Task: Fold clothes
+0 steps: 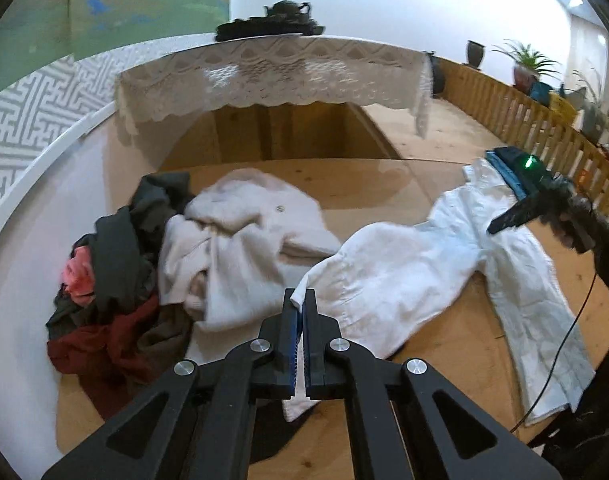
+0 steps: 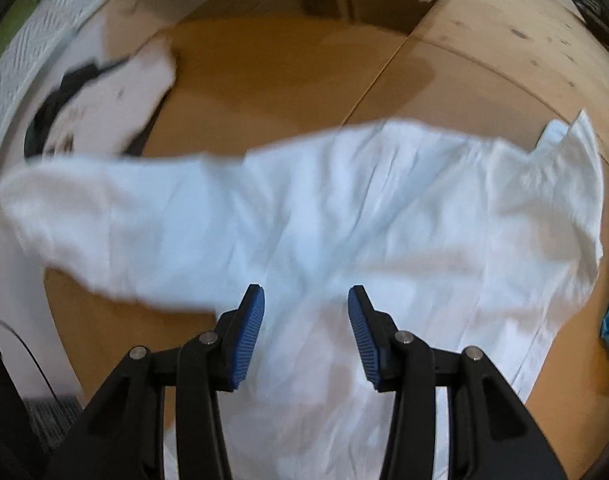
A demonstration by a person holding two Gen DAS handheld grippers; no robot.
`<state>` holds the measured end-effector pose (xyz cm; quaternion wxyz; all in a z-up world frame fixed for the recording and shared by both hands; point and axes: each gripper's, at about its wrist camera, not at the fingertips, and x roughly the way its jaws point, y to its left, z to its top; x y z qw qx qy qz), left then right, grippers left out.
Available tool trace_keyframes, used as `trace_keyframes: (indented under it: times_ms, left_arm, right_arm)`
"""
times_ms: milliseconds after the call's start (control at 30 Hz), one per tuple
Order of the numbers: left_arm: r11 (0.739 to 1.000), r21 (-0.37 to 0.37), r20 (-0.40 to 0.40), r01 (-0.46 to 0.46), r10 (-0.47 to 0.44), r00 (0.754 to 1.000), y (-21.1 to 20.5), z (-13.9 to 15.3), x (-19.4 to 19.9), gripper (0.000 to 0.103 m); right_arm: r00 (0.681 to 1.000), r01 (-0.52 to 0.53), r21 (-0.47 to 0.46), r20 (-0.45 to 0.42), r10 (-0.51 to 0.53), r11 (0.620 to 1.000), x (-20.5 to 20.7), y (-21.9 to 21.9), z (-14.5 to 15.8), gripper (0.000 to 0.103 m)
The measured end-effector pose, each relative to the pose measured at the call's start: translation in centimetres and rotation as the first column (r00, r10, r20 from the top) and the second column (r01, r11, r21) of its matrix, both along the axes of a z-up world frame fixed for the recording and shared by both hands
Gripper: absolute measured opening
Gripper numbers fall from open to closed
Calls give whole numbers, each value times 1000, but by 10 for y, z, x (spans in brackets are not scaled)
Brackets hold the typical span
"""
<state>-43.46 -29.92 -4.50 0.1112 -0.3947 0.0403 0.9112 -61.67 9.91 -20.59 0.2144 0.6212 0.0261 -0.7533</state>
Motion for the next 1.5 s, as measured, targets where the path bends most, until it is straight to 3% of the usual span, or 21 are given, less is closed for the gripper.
trace_keyframes:
  times_ms: [100,200,467,567,700,833,933,1100,1167,1267,1367,1500]
  left_arm:
    - [999,6,-18,36,-35,999,20,11,7,1]
    - [995,1,-39,96,-96,995,50,31,24,1]
    - [966,-18,-131,258,-258,957,141,114,70,1]
    - [947,-35,-144,320,-321,936,183,135,85,1]
    - [900,-81,-130,429,-436,890,253,145,108,1]
    - [831,-70,-62,552,-556,829,327,125,127,2]
    - [763,-35,14,645,-645,764,386,90,140,2]
    - [606,8,158,796,-787,597,476,13,174,2]
    - [558,26,210,830,-814,541,499,-17,183,2]
    - [525,63,274,849,-827,491,514,-56,188,2]
    - [508,82,315,857,-829,462,512,-83,189,2]
    - [494,137,346,858,-836,426,498,-100,190,2]
  right_arm:
    - [999,39,4,26,-39,999,-6,-7,-17,43]
    - [997,73,-61,40,-71,995,-19,-15,-23,43]
    - [994,108,-45,18,-107,993,-36,-27,-31,43]
    - [984,175,-136,69,-167,975,-40,-5,-27,43]
    - [960,267,-337,177,-218,903,-44,34,-16,43]
    - [930,353,-444,261,-258,824,-38,75,-20,43]
    - [920,382,-487,283,-272,786,-32,101,-21,43]
    - [921,385,-509,261,-289,770,-24,130,-15,43]
    - [924,382,-511,244,-296,770,-21,141,-11,43]
    - [924,382,-503,214,-317,775,-16,160,-3,43]
    - [923,384,-472,162,-350,794,-16,174,11,43]
    - [957,285,-396,59,-285,873,-11,169,32,43]
